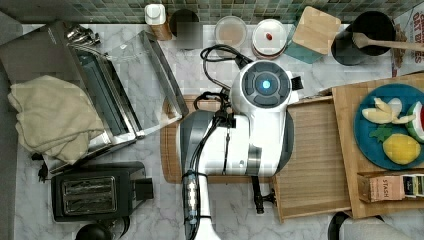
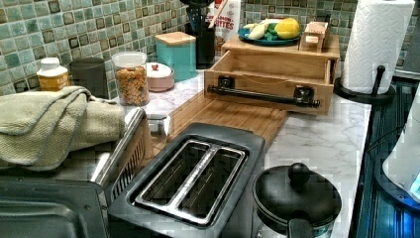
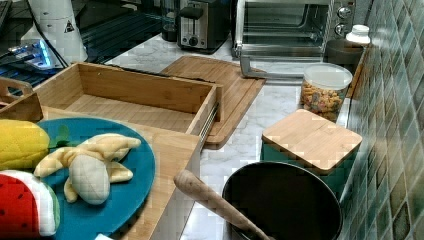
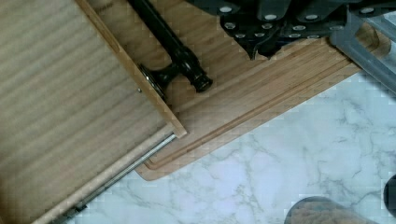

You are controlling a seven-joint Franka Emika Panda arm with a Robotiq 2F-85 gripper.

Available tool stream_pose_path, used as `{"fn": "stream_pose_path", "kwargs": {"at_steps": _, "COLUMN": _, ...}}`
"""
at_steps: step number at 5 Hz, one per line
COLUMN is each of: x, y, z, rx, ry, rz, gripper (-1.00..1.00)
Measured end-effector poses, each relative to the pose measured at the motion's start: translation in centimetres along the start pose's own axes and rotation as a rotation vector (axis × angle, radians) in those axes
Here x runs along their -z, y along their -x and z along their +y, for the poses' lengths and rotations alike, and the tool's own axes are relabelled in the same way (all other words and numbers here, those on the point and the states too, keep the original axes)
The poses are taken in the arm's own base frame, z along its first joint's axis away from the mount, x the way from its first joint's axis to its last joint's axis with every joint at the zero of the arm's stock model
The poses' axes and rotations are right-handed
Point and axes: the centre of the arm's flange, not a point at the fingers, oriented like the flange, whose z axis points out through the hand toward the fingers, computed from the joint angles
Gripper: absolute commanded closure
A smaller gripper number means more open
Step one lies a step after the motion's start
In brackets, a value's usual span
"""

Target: Close the drawer.

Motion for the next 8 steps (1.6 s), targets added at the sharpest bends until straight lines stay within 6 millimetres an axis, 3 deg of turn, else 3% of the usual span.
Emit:
{"fn": "stream_pose_path", "kwargs": {"at_steps": 2, "x": -3.8, "y": 3.0, "z": -0.5, "rx": 0.059, "ry": 0.021, "rz": -0.009, "gripper": 1.0}}
{"fn": "stream_pose_path", "kwargs": {"at_steps": 4, "x": -9.5, "y": 7.0, "z": -2.1, "rx": 0.391, "ry": 0.014, "rz": 0.011, "gripper": 1.0}}
{"fn": "stream_pose_path", "kwargs": {"at_steps": 6, "x": -15.0, "y": 10.6, "z": -0.7, "rx": 0.572, "ry": 0.03, "rz": 0.042, "gripper": 1.0}}
{"fn": "stream_pose_path", "kwargs": {"at_steps": 8, "x": -18.6, "y": 14.3, "z": 1.4, "rx": 0.671, "ry": 0.113, "rz": -0.018, "gripper": 1.0}}
